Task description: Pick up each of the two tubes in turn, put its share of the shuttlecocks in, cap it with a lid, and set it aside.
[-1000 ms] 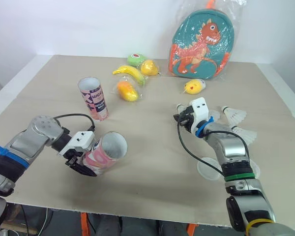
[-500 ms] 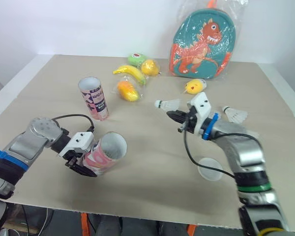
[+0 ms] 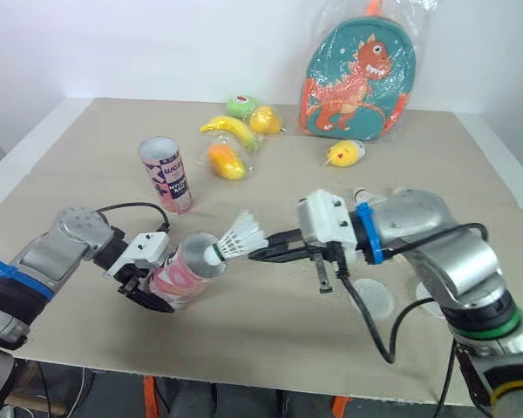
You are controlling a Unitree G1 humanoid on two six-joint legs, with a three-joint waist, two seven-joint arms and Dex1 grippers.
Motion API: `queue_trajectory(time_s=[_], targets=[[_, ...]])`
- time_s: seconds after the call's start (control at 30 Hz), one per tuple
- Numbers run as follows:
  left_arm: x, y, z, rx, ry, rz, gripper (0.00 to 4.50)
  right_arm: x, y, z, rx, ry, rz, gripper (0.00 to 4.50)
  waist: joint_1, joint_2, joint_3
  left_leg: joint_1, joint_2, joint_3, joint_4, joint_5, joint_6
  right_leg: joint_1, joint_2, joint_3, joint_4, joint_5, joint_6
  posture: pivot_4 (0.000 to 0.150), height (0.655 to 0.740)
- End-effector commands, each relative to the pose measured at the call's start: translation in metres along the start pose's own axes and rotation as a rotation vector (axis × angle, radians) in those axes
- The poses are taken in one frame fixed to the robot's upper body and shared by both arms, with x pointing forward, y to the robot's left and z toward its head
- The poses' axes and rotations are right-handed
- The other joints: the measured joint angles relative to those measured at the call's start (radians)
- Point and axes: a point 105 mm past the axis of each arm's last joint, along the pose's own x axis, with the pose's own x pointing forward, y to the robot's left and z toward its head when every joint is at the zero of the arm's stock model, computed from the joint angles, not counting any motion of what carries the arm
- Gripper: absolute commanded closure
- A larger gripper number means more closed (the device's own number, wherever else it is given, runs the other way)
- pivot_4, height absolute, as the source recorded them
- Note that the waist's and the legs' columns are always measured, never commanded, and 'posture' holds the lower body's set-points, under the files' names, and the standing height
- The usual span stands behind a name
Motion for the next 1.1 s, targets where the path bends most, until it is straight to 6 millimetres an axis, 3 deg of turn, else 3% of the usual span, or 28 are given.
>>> queue_trajectory(time_s=[0.03,0.17,0.2,0.23,0.37,0.47,0.63,0.77,0.97,1.1], targets=[[0.008,-0.001,-0.005,-0.02,0.007,-0.025,1.46,0.006,-0.004,0.003,-0.06,0.019,0.045,4.48,0.0,0.0,0.0,0.0,0.0,0.0,0.0,0.0,0.0,0.0,0.0,0.0,0.0,0.0,0.0,0.15,0.74],[0.008,-0.001,-0.005,-0.021,0.008,-0.025,1.46,0.013,-0.009,0.008,-0.07,0.009,0.087,4.48,0.0,0.0,0.0,0.0,0.0,0.0,0.0,0.0,0.0,0.0,0.0,0.0,0.0,0.001,-0.001,0.15,0.74],[0.008,-0.001,-0.005,-0.021,0.008,-0.026,1.46,0.014,-0.01,0.011,-0.064,-0.001,0.102,3.84,0.0,0.0,0.0,0.0,0.0,0.0,0.0,0.0,0.0,0.0,0.0,-0.001,0.0,0.001,-0.001,0.15,0.74],[0.008,-0.001,-0.005,-0.021,0.007,-0.026,1.46,0.014,-0.01,0.014,-0.062,-0.012,0.113,3.58,0.0,0.0,0.0,0.0,0.0,0.0,0.0,0.0,0.0,0.0,0.0,0.0,0.0,0.001,-0.001,0.15,0.74],[0.009,-0.002,-0.005,-0.02,0.007,-0.028,1.46,0.005,-0.02,0.032,-0.019,-0.115,0.079,1.68,0.0,0.0,0.0,0.0,0.0,0.0,0.0,0.0,0.0,0.0,0.0,0.0,0.0,0.001,-0.001,0.15,0.74],[0.01,-0.003,-0.005,-0.015,0.007,-0.032,1.46,-0.012,-0.024,0.038,0.057,-0.191,-0.004,1.68,0.001,0.0,0.0,0.0,0.0,-0.001,0.0,0.0,0.0,0.001,0.0,-0.001,0.0,0.003,-0.004,0.15,0.74],[0.011,-0.005,-0.005,-0.012,0.002,-0.036,1.46,-0.058,-0.013,0.015,0.211,-0.205,-0.283,1.68,0.003,-0.001,-0.001,0.0,0.0,-0.001,0.0,0.0,0.0,0.002,-0.001,-0.002,-0.001,0.003,-0.004,0.15,0.74],[0.012,-0.008,-0.007,-0.019,0.005,-0.044,1.46,-0.106,0.017,-0.017,0.379,-0.14,-0.602,1.68,0.012,-0.002,-0.001,-0.003,0.0,-0.002,-0.001,-0.001,-0.001,0.003,-0.002,-0.005,-0.001,0.0,-0.007,0.15,0.74],[0.016,-0.003,-0.007,-0.009,0.006,-0.051,1.46,-0.137,0.053,-0.037,0.496,-0.017,-0.817,1.68,-0.002,0.002,-0.002,0.0,0.0,-0.002,-0.001,0.0,0.0,0.004,-0.001,-0.004,-0.001,-0.002,-0.002,0.15,0.74],[0.018,0.007,-0.003,0.015,0.006,-0.052,1.46,-0.157,0.086,-0.072,0.651,0.122,-0.913,1.68,0.003,0.0,-0.002,0.001,-0.001,-0.002,0.001,0.002,0.001,0.007,-0.001,-0.004,-0.003,-0.006,-0.003,0.15,0.74]])
